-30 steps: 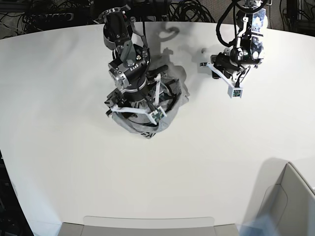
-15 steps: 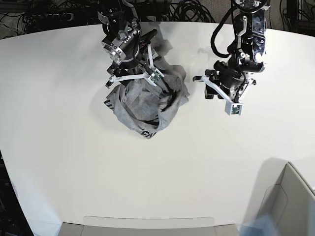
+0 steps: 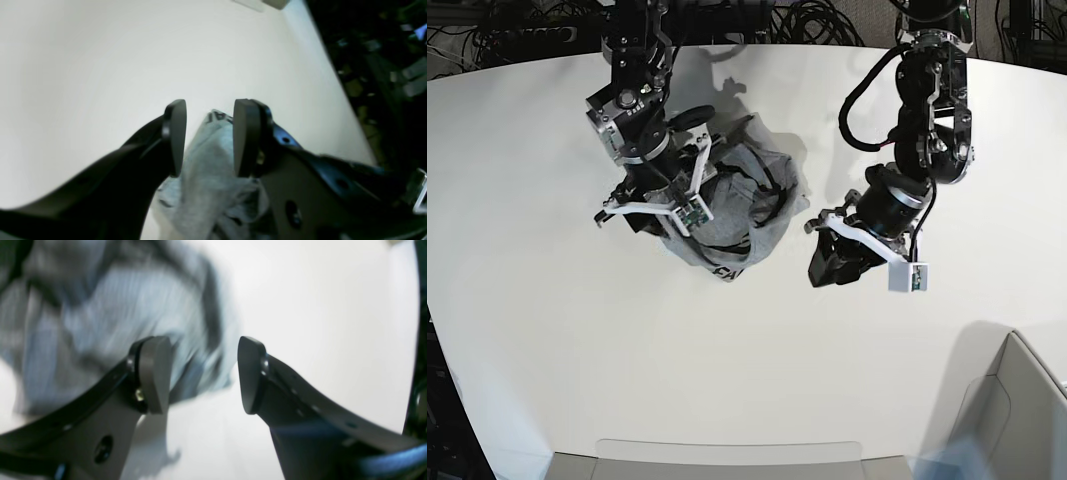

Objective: Fold the T-shirt properly
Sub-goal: 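Move the right gripper aside and bring the left gripper to the bundle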

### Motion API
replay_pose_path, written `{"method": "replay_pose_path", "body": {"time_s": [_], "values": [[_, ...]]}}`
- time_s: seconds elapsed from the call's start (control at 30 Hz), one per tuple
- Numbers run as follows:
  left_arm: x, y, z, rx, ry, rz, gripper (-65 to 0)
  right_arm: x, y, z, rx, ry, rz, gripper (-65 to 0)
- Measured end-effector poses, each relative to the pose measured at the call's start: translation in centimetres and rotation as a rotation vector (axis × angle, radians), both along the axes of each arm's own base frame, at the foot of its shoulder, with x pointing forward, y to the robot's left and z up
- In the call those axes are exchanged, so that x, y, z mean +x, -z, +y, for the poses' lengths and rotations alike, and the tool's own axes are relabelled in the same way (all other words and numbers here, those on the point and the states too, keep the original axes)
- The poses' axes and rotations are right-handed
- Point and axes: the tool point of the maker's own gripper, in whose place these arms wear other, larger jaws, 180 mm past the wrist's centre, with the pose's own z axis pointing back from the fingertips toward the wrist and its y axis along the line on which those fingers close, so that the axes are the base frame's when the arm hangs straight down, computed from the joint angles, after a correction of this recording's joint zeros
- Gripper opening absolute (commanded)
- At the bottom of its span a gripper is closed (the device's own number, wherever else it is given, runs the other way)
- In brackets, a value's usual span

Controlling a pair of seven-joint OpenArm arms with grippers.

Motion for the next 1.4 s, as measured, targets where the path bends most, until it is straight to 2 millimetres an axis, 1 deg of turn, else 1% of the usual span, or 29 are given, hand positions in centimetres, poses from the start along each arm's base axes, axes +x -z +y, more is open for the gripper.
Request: {"method": "replay_pose_path", "body": {"time_s": [0.07,0.1,0.13,0.2,0.23,0.3,0.33,0.37,0.4,0.5,0.53,0.57,0.67,0.73,0.83,0.87,0.9,0.93,0.97,1.0,1.03,1.07,1.13,1.17,1.2,1.27,1.33,1.37,1.4], "values": [[-0.2,-0.2,-0.8,-0.03,0.027,0.001,-45.1,1.1,-0.6,-3.1,0.03,0.125,-0.02,-35.4],[-0.5,-0.4,-2.0,-0.021,0.079,-0.022,-46.9,1.4,-1.0,-4.0,0.071,0.161,-0.032,-37.3],[-0.8,-0.4,-2.8,-0.018,0.111,-0.035,-49.3,1.5,-1.0,-5.3,0.068,0.195,-0.036,-40.0],[-1.4,-0.5,-4.3,-0.001,0.186,-0.059,-54.5,1.3,-0.8,-6.6,0.113,0.234,-0.028,-47.1],[-1.5,-0.6,-4.5,-0.001,0.195,-0.064,-56.8,1.1,-0.7,-7.4,0.129,0.254,-0.026,-50.3],[-1.5,-0.6,-4.5,0.006,0.198,-0.069,-62.6,0.7,-0.6,-10.2,0.127,0.344,-0.029,-58.0],[-1.7,-0.4,-4.8,0.008,0.208,-0.064,-64.0,0.5,-0.5,-11.2,0.141,0.376,-0.03,-60.8],[-2.1,0.2,-5.3,0.028,0.224,-0.047,-64.3,0.2,-0.4,-12.0,0.142,0.398,-0.029,-63.2],[-2.7,0.8,-6.3,0.037,0.266,-0.032,-64.3,0.1,-0.5,-12.5,0.161,0.414,-0.033,-64.5],[-5.4,2.5,-9.5,0.058,0.422,0.018,-64.6,-0.2,-0.2,-13.5,0.156,0.444,-0.027,-63.9],[-6.3,3.2,-10.2,0.062,0.458,0.039,-64.6,-0.3,-0.2,-13.5,0.157,0.443,-0.026,-63.4],[-6.7,3.7,-10.4,0.068,0.47,0.051,-64.6,-0.3,-0.2,-13.4,0.158,0.441,-0.025,-63.1],[-6.5,5.7,-9.7,0.101,0.455,0.098,-64.5,-0.4,-0.1,-13.4,0.157,0.441,-0.022,-62.8],[-6.1,7.7,-9.2,0.11,0.44,0.149,-64.6,-0.3,-0.1,-13.3,0.162,0.437,-0.025,-62.8],[-4.8,11.5,-8.0,0.149,0.414,0.257,-64.6,-0.4,0.0,-13.3,0.159,0.439,-0.02,-62.8],[-4.4,12.6,-7.2,0.168,0.387,0.288,-64.7,-0.4,0.0,-13.3,0.159,0.439,-0.02,-62.8],[-3.4,12.9,-6.7,0.157,0.37,0.288,-64.8,-0.4,0.0,-13.3,0.161,0.438,-0.021,-62.8],[-2.6,13.0,-5.5,0.156,0.323,0.294,-65.0,-0.4,0.0,-13.4,0.158,0.438,-0.02,-62.8],[-1.1,12.3,-3.8,0.118,0.229,0.261,-65.0,-0.3,-0.1,-13.4,0.158,0.438,-0.023,-62.8],[0.1,11.8,-1.2,0.097,0.12,0.247,-65.0,-0.3,-0.1,-13.4,0.159,0.436,-0.027,-62.8],[0.9,11.1,2.0,0.055,0.002,0.229,-65.0,-0.3,-0.1,-13.4,0.157,0.437,-0.027,-62.8],[1.2,10.7,4.2,0.056,-0.068,0.215,-64.8,-0.4,-0.1,-13.5,0.154,0.437,-0.025,-62.8],[0.6,10.9,6.7,0.064,-0.108,0.236,-63.8,-0.4,-0.1,-13.7,0.143,0.437,-0.025,-62.8],[0.3,11.4,7.1,0.071,-0.115,0.254,-63.8,-0.3,-0.2,-13.8,0.143,0.436,-0.027,-62.8],[-0.1,11.9,7.0,0.076,-0.101,0.284,-63.9,-0.3,-0.2,-13.7,0.144,0.436,-0.027,-62.8],[-0.6,12.0,5.7,0.068,-0.051,0.31,-63.9,-0.4,-0.1,-13.7,0.142,0.434,-0.025,-62.8],[-1.2,9.8,3.1,0.018,0.026,0.271,-63.5,-0.2,-0.3,-13.7,0.141,0.434,-0.03,-62.8],[-1.8,7.9,1.8,-0.01,0.059,0.22,-62.7,-0.1,-0.4,-13.6,0.144,0.431,-0.033,-62.8],[-2.1,6.7,1.2,-0.023,0.074,0.188,-60.0,0.0,-0.4,-13.4,0.147,0.423,-0.035,-62.8]]}}
